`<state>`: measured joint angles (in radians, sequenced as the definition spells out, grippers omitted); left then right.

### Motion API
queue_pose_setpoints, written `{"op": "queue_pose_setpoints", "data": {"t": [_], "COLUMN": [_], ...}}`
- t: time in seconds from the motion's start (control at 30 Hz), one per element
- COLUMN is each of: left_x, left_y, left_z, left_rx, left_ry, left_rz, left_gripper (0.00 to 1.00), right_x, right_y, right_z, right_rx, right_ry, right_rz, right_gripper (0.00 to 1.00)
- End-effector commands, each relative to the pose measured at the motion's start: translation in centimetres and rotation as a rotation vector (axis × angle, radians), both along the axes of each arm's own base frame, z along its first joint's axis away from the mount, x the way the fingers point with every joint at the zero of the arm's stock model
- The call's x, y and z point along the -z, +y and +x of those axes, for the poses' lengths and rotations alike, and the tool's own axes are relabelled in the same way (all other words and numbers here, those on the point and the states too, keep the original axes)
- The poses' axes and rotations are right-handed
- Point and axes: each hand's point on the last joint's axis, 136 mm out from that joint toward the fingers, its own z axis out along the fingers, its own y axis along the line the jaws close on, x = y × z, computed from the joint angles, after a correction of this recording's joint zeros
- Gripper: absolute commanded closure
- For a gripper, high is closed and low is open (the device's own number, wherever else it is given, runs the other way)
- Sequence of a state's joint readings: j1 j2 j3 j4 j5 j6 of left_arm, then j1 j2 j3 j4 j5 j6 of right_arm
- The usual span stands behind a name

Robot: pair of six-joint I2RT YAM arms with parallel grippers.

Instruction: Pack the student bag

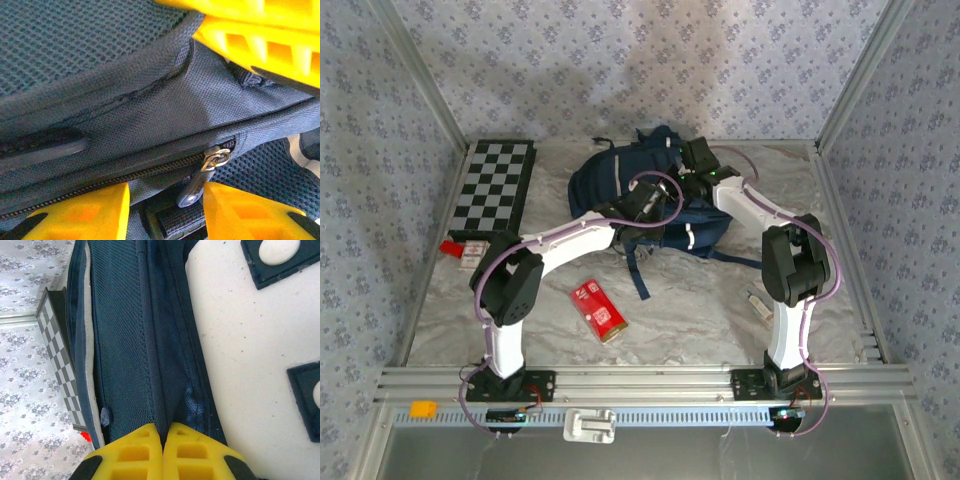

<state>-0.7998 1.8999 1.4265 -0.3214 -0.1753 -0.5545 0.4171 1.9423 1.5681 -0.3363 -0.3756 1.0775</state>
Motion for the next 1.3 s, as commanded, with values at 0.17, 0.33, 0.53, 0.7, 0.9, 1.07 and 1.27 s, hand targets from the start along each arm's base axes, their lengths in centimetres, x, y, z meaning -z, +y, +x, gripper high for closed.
{"op": "queue_pose_setpoints", "data": {"t": [0.17, 0.33, 0.53, 0.7, 0.9, 1.07, 1.27], "left_x": [-4.1, -5.6, -6.0, -5.1, -3.8, -2.8, -1.3], "left_y": [-5.3, -4.4, -4.3, -3.4, -2.6, -2.7, -1.9], "left_z": [-3.4, -3.7, -3.2, -2.7, -2.2, -1.3, -0.3], "left_rx": [0.19, 0.146, 0.145, 0.093, 0.057, 0.047, -0.014], "left_ry": [-0.102, -0.138, -0.141, -0.122, -0.095, -0.089, -0.076], "left_rz": [-0.112, -0.174, -0.157, -0.133, -0.133, -0.132, -0.108], "left_gripper": [0.58, 0.57, 0.57, 0.57, 0.53, 0.5, 0.5], "right_x": [-3.6, -3.7, -3.9, -4.4, -5.7, -6.2, -6.1], "right_y": [1.2, 0.8, 0.6, 0.5, 0.7, 0.9, 0.9], "right_z": [1.8, 1.7, 1.4, 1.2, 1.3, 1.2, 1.2], "right_rx": [0.005, 0.013, 0.013, 0.014, 0.012, 0.009, 0.01], "right_ry": [-0.113, -0.115, -0.111, -0.113, -0.124, -0.129, -0.125], "right_rz": [0.06, 0.062, 0.076, 0.091, 0.127, 0.141, 0.142], "right_gripper": [1.0, 1.0, 1.0, 1.0, 1.0, 1.0, 1.0]}}
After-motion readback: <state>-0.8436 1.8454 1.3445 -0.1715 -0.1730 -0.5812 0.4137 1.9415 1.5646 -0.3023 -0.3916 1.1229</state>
